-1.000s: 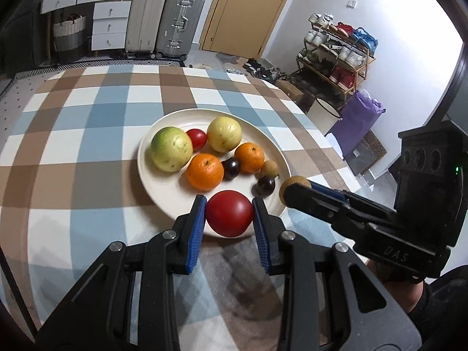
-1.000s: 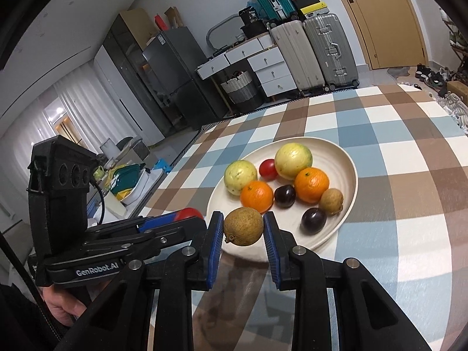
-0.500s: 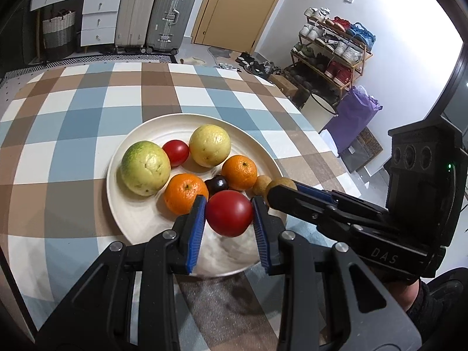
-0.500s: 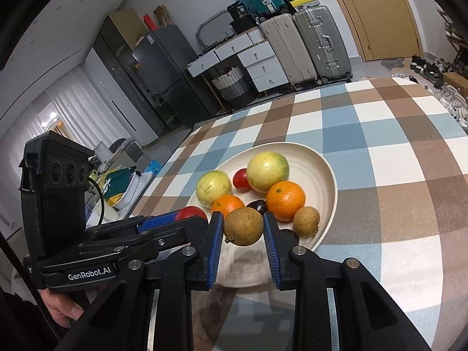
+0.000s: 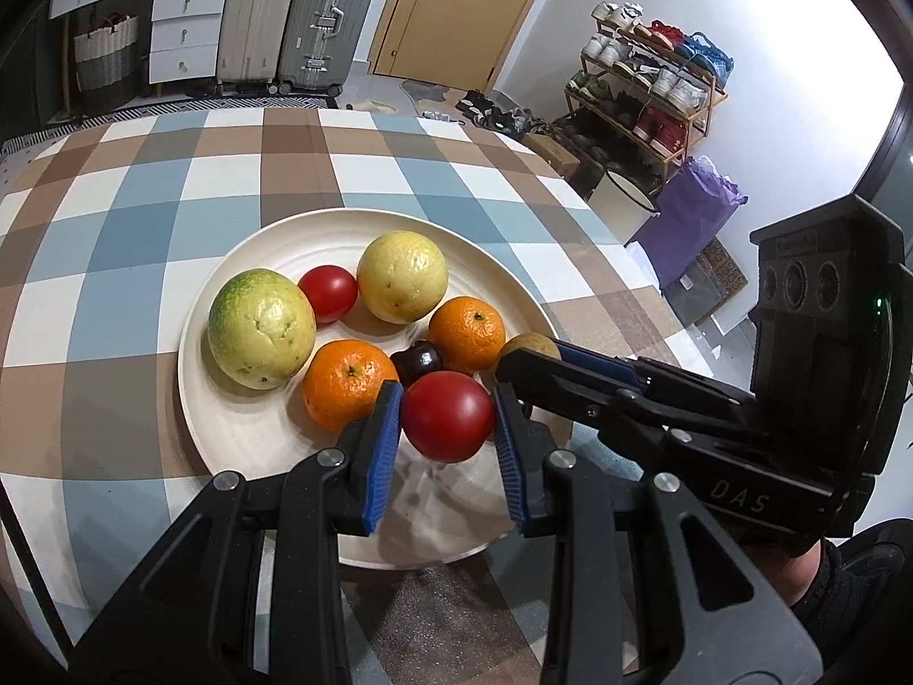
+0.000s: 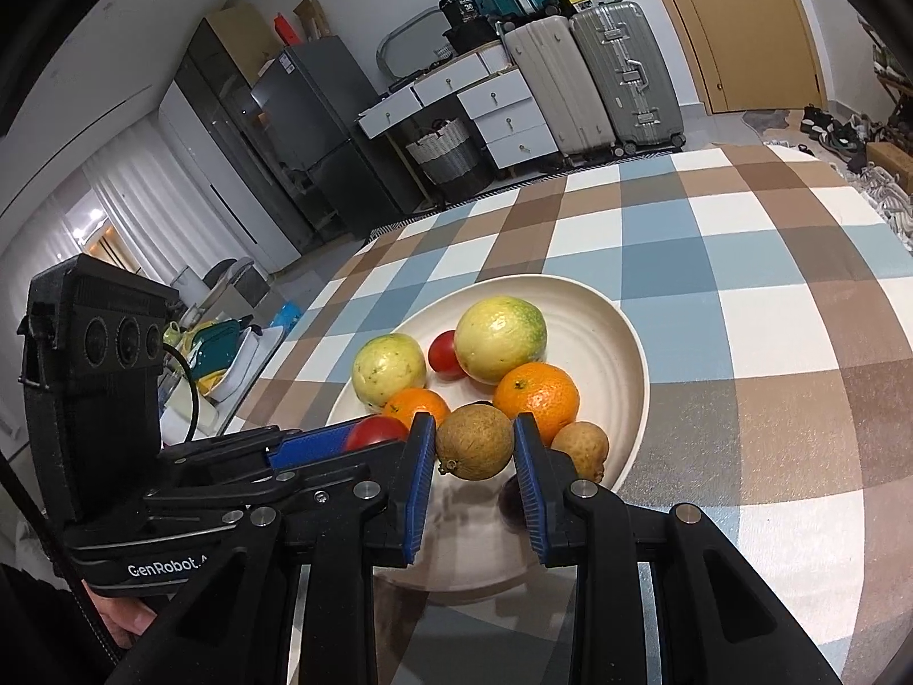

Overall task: Organize fruits
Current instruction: 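Release the tomato and tan fruit onto the plate and withdraw both tools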

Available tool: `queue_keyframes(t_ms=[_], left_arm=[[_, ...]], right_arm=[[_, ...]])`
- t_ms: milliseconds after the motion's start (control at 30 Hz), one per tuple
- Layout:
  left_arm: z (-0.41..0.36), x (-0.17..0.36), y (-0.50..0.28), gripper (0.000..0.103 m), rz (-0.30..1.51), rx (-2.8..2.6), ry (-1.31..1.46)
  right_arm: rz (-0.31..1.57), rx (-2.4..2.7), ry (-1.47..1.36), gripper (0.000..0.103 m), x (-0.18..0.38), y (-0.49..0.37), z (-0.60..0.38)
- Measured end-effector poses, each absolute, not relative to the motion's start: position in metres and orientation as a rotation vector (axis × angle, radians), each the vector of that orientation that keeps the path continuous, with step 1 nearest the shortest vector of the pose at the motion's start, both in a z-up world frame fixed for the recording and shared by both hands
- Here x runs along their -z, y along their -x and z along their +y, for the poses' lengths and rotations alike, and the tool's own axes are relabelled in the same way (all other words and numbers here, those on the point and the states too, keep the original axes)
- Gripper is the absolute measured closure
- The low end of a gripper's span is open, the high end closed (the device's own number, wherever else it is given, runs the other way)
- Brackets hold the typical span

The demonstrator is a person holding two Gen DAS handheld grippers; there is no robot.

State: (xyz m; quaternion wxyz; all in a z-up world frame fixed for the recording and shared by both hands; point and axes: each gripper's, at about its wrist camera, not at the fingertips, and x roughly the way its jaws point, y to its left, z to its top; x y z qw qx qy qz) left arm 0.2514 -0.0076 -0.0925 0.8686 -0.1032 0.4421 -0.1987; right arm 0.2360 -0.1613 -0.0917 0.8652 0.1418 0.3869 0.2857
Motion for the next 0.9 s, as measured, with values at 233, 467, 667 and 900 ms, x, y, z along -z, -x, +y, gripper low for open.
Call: queue_keyframes(t_ms=[233, 467, 667, 900], left_arm=[[-0.002, 0.091, -0.249, 0.074, 0.917, 0.404, 0.225], [-0.001, 0.081, -0.239, 0.074, 0.899, 0.387, 0.215], [0.000, 0.068, -0.216, 0.074, 0.857, 0.365, 0.194], [0.003, 0.048, -0.189, 0.072, 0.787, 0.334, 0.180]], right_arm=[[0.800, -0.566, -0.302, 0.053, 0.090, -0.236, -0.166], [0.762, -0.558, -0.321, 0.053, 0.079, -0.227, -0.177], [0.710, -0.545, -0.337, 0.040, 0.067, -0.213, -0.189], [0.650, -0.527, -0.330, 0.029, 0.055, -0.190, -0.197]])
